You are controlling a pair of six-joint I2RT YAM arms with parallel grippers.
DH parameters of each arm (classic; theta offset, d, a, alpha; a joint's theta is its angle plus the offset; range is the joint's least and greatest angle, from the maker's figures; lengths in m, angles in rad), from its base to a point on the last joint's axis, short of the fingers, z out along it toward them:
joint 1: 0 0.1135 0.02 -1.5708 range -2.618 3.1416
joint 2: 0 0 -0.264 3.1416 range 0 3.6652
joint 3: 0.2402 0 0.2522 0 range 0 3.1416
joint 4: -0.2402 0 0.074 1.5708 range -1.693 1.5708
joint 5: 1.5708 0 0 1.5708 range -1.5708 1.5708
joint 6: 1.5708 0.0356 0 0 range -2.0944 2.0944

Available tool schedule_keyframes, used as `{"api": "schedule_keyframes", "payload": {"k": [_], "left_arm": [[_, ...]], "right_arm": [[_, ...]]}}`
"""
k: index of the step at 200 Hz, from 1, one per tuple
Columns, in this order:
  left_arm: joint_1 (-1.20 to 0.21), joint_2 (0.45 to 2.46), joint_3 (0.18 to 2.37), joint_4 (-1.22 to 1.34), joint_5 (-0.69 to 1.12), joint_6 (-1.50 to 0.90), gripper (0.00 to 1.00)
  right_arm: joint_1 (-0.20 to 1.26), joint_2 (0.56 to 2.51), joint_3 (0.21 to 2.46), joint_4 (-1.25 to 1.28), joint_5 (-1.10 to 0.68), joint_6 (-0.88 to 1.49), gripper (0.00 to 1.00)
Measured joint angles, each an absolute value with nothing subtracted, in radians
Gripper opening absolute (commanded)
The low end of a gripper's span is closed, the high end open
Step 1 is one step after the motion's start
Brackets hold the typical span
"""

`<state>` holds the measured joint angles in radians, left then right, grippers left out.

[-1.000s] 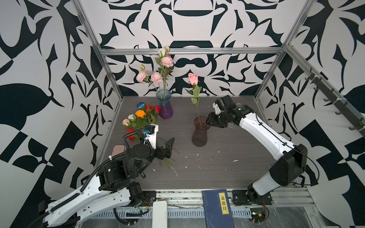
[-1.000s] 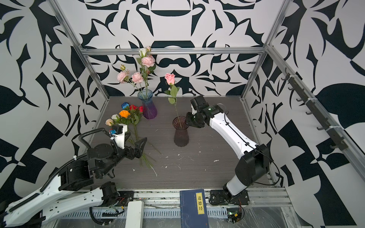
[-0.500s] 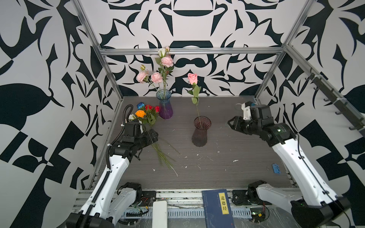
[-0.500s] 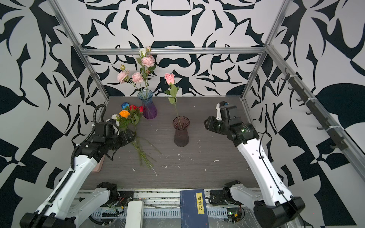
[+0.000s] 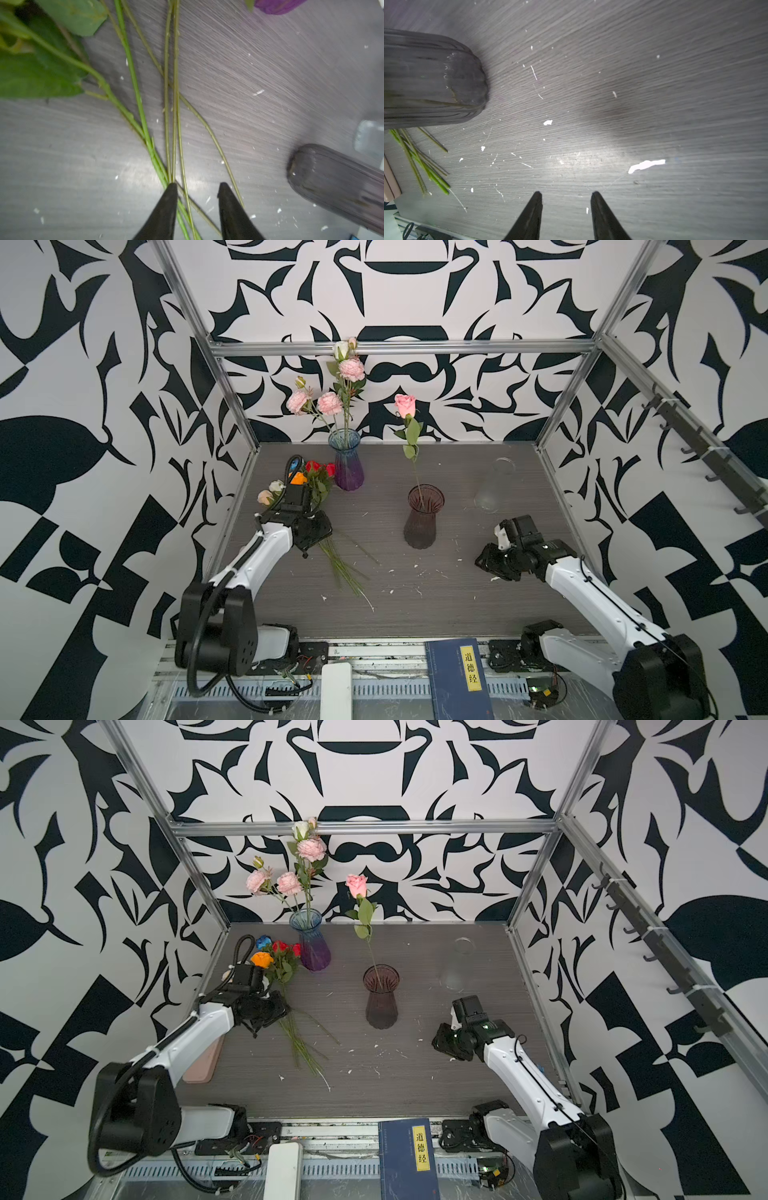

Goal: Arrange flowers in a vase
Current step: Pick up the flower from the flowers.

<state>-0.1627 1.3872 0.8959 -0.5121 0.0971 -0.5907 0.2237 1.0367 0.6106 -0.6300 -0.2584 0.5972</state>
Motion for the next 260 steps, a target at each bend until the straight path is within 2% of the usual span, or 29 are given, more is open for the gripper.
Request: {"api": "schedule_keyframes", "payload": {"k": [34,96,214,245,260], "left_arm": [[-0.158,1.568,1.029,-0.479,0.067,-0.543,0.18],[-0.151,1.789,1.196,-0.484,-0.044,-0.472,0.17],[-0.151,1.9,1.27,-0.519,-0.135,-0.448,0.22],[-0.151,1.931,1.29,-0.52,-0.135,-0.448,0.18],[-0.151,1.939,1.297,-0.52,-0.135,-0.447,0.12]], "right_arm": [[0.224,1.011,0.584,-0.595,-0.255,0.578,0.43],[0.224,0.96,0.547,-0.557,-0.256,0.551,0.43],[0.224,0.985,0.541,-0.541,-0.271,0.545,0.44],[0.224,0.99,0.541,-0.541,-0.274,0.545,0.44],[0.224,0.99,0.541,-0.541,-0.274,0.545,0.44]]}}
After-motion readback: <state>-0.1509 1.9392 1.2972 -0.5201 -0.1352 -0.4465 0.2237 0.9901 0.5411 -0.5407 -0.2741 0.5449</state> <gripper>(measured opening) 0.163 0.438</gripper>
